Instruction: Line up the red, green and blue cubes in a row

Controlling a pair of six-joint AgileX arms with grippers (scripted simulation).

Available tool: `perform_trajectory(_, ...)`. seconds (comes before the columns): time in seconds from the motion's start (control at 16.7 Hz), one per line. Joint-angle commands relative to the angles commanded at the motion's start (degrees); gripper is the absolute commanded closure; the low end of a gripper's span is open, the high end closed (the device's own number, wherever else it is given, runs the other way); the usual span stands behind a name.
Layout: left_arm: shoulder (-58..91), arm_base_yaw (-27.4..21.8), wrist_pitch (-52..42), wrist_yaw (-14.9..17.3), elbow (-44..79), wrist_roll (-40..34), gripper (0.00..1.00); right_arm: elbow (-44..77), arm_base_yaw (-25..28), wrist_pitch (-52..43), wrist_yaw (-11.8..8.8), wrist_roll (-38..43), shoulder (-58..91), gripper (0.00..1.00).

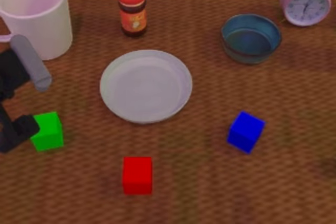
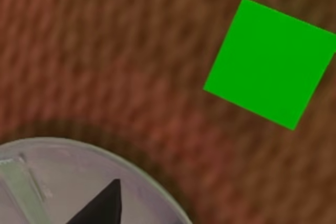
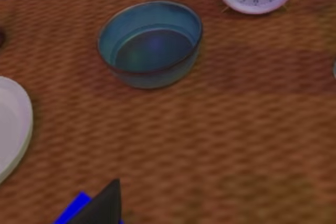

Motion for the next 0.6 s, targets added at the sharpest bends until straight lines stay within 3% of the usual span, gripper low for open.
perform_trajectory(0.3,17.9,-1.1,-9.8,0.0,13.0,11.8,0.0,-20.9,-9.3,14.4,-4.0,-8.9,-20.6,0.0)
perform_trajectory(0.6,27.6,-1.7,-14.8,0.0,20.7,18.3,0.0,-31.6,-14.6,24.4,-7.7,-13.7,-32.5,0.0)
